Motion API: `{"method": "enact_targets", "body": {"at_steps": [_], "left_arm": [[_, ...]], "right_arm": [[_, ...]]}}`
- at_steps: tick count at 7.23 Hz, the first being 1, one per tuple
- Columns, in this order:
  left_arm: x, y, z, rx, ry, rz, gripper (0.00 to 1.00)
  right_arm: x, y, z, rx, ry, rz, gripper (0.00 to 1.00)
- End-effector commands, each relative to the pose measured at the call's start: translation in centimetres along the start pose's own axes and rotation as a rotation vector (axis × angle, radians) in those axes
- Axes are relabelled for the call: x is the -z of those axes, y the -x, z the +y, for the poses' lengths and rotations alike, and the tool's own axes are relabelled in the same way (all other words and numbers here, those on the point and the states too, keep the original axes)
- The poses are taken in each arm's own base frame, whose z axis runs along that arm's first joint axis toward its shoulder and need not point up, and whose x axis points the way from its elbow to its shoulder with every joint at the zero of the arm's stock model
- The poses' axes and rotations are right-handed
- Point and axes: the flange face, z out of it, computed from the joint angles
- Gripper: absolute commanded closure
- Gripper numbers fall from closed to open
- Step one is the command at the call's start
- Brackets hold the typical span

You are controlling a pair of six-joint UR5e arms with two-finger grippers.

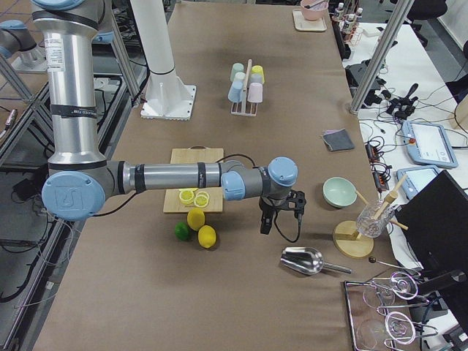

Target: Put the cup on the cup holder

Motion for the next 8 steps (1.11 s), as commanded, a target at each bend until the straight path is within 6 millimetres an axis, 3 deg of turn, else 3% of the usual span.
{"method": "enact_targets", "body": {"at_steps": [1,5,8], "left_arm": [[-1.5,1.3,1.2,0.016,0.016,0.038,0.03],[-1.8,1.3,1.4,0.019,0.016,0.064,0.03],[0.3,-0.8,1.2,-0.017,-0.026,0.061,0.02]], "right_arm": [[-0.1,-0.1,0.0,0.0,0.001,0.003,0.01],[0.1,0.0,0.0,-0.001,0.0,0.002,0.01],[0.4,0.3,0.1,0.004,-0.003,-0.003,0.01]]}}
